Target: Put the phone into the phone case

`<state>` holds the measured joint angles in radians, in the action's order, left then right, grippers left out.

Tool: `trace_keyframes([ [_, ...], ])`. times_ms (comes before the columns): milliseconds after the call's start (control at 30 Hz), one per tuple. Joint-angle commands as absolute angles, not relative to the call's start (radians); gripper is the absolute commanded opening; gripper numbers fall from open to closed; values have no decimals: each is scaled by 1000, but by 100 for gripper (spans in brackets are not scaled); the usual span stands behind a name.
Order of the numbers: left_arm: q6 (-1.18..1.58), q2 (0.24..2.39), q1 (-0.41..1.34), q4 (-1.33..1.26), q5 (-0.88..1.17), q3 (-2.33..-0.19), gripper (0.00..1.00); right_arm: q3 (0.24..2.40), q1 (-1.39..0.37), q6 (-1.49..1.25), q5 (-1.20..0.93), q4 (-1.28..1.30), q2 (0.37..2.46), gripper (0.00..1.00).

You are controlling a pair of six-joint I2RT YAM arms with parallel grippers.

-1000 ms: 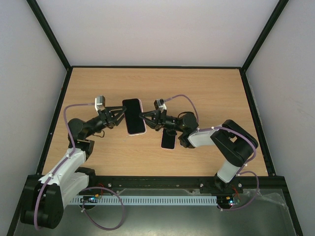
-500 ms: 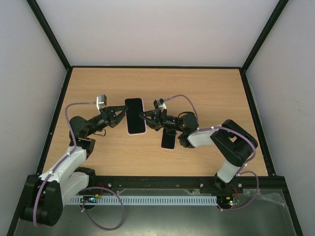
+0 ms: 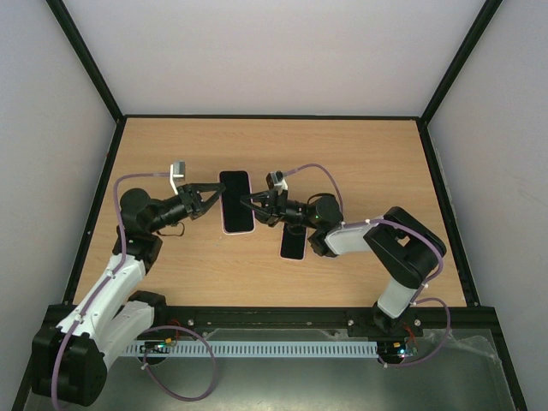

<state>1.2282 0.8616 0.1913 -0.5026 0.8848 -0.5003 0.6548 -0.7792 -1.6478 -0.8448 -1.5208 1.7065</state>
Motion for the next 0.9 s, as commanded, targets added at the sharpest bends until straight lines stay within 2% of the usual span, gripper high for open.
trace_keyframes([
  [0,1121,864,192,-339,871,-556,9,678,-791,-1548,-826,-1496,1630,13],
  [167,1234,841,193,-478,913,-506,29,679,-791,-1549,-800,-1494,1601,12],
  [300,1237,800,193,-474,915,-474,44,682,-790,-1559,-779,-1505,1585,12],
  [400,1238,781,194,-465,916,-466,47,685,-791,-1561,-772,-1505,1581,12],
  [467,1230,777,199,-449,919,-470,41,686,-790,-1560,-767,-1503,1578,12],
  [567,1180,782,201,-374,912,-492,17,692,-791,-1542,-766,-1477,1574,13],
  [633,1123,791,201,-304,906,-519,6,694,-790,-1517,-770,-1441,1569,18],
  [767,1045,803,201,-216,891,-561,2,689,-791,-1454,-761,-1340,1542,23],
  [867,977,815,200,-127,874,-598,2,694,-791,-1402,-757,-1275,1514,17],
])
